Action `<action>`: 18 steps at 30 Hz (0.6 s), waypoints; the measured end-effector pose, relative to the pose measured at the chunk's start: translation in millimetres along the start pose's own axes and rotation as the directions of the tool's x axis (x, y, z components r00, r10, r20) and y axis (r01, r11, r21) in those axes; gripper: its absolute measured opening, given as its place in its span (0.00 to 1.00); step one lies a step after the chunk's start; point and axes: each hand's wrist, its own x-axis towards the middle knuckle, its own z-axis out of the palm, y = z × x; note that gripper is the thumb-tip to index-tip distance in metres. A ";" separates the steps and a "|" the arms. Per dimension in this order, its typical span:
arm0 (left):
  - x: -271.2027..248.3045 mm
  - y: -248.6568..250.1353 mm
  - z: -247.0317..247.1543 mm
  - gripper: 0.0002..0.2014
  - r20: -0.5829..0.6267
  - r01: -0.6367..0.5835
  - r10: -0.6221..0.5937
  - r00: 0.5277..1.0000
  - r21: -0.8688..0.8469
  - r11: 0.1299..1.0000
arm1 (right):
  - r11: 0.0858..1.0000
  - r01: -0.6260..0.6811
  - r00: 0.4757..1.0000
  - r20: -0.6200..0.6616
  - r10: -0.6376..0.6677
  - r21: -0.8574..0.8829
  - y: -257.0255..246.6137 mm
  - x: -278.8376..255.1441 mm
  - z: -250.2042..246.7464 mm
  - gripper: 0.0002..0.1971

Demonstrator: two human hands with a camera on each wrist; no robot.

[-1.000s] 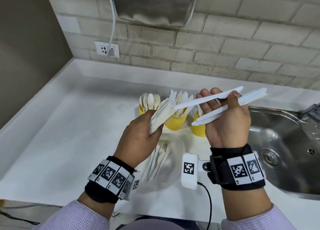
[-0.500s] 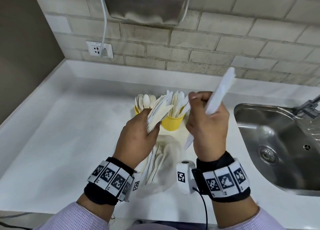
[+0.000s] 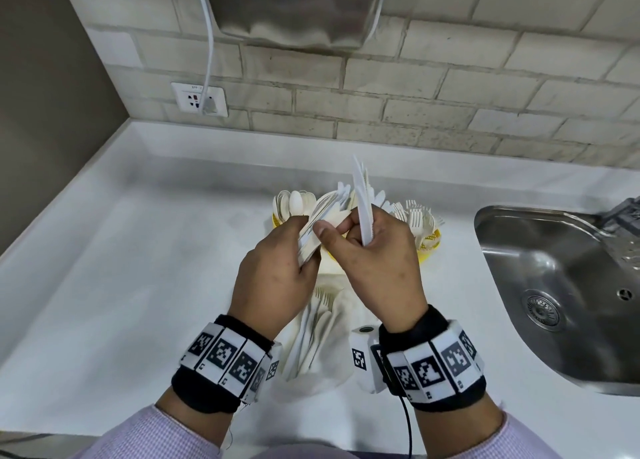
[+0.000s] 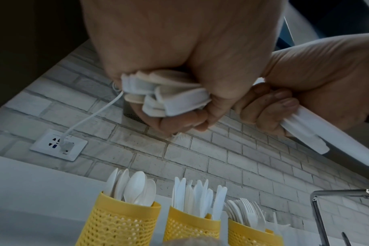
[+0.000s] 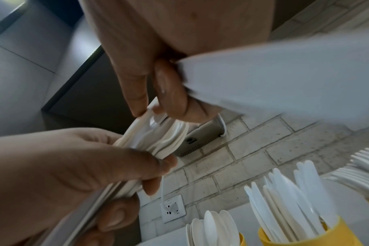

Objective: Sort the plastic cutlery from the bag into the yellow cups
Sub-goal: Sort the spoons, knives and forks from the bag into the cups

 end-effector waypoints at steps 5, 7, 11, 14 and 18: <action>5.5 -3.8 -2.6 0.19 -0.029 -0.011 0.012 0.999 0.036 0.999 | 1.000 0.001 0.998 -0.055 -0.001 0.013 0.9 3.4 9.9 0.14; 8.6 -3.8 -2.9 0.18 -0.033 -0.012 0.012 0.999 0.006 1.000 | 0.996 0.015 0.998 -0.070 -0.009 0.083 2.6 4.5 13.5 0.14; 10.0 -2.2 -1.5 0.14 -0.029 -0.002 0.000 1.000 -0.072 0.997 | 0.960 -0.003 0.997 -0.072 0.024 0.279 6.2 7.0 12.6 0.12; 9.2 -4.4 0.5 0.13 -0.035 0.000 -0.003 0.999 -0.084 0.996 | 0.942 -0.013 0.995 -0.085 0.044 0.335 5.6 10.9 8.3 0.11; 10.9 -6.0 3.6 0.13 -0.028 -0.008 0.006 1.000 -0.080 0.997 | 0.880 -0.081 0.994 -0.032 0.108 0.468 3.1 14.3 2.7 0.13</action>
